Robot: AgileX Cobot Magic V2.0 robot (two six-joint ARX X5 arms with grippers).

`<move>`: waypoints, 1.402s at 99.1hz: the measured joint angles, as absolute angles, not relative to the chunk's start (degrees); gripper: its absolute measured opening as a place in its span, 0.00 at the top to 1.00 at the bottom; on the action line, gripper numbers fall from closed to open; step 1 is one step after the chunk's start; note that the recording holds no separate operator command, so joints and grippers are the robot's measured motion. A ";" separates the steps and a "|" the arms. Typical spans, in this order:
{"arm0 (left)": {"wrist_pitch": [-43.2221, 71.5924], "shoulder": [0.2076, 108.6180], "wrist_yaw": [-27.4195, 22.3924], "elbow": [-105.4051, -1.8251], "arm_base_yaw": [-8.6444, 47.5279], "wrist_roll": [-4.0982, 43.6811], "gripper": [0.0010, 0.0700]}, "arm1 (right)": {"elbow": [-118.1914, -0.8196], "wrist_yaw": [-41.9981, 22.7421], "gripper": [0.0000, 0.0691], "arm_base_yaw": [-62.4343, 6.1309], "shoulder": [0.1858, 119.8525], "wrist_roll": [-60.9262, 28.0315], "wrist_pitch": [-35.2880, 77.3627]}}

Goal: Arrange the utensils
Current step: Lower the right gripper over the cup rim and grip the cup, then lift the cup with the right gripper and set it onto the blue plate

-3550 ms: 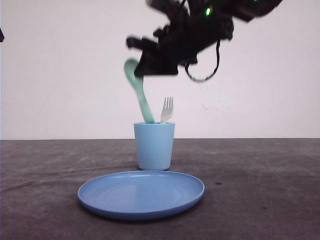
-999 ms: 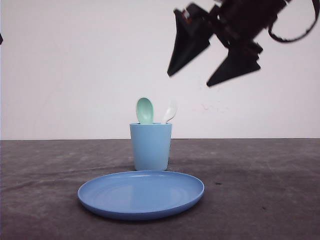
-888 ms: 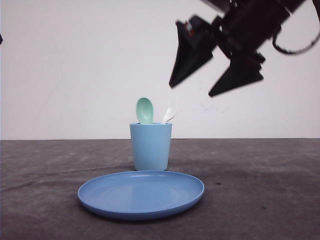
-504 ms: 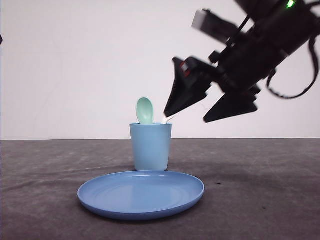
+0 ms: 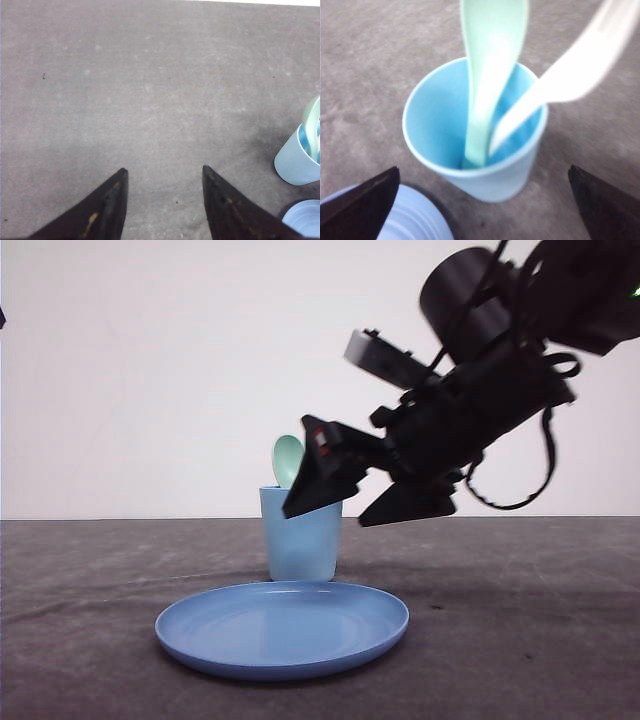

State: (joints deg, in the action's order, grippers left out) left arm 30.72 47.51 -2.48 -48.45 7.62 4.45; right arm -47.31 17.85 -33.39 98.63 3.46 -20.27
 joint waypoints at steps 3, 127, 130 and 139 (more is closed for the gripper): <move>30.72 47.51 -2.48 -48.45 7.62 4.45 0.61 | -48.14 17.87 0.01 -33.58 99.46 3.46 -20.27; 30.72 47.51 -2.48 -48.45 7.62 3.81 0.61 | -54.39 15.22 0.31 -35.18 99.50 2.83 -15.57; 30.74 47.51 -2.48 -48.45 7.62 3.81 0.61 | -54.39 15.07 0.31 -35.22 98.41 2.74 -14.50; 30.74 47.51 -2.48 -48.45 7.62 3.81 0.61 | -54.39 14.52 0.31 -35.27 94.96 1.65 -10.59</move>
